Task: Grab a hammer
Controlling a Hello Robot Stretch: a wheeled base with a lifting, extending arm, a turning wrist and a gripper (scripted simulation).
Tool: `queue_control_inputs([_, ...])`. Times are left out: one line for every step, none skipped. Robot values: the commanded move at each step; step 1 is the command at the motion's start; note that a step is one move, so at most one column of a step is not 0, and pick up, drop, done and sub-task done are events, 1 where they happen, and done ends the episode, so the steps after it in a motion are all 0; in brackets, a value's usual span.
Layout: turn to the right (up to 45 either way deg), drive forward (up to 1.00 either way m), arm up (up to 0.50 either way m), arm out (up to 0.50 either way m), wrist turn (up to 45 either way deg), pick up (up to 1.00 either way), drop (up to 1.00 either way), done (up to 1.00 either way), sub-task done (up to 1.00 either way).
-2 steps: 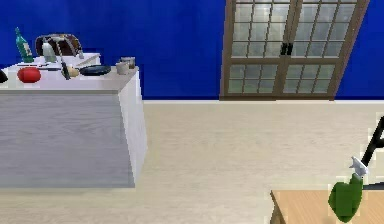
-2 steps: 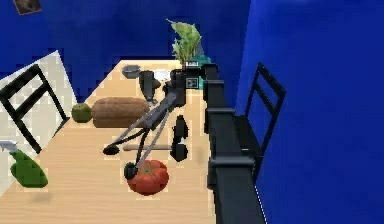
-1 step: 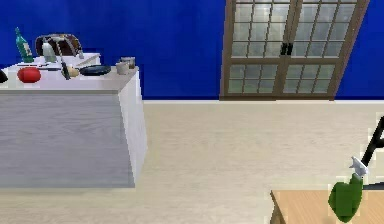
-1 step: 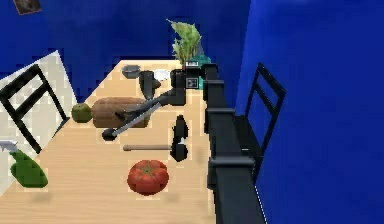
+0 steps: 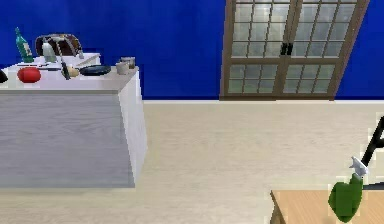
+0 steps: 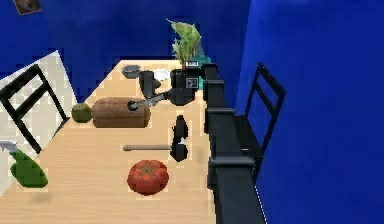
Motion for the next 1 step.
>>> queue_control_inputs([0.0,0.00,0.00,0.00,39.0,0.00,0.00,0.00,0.00])
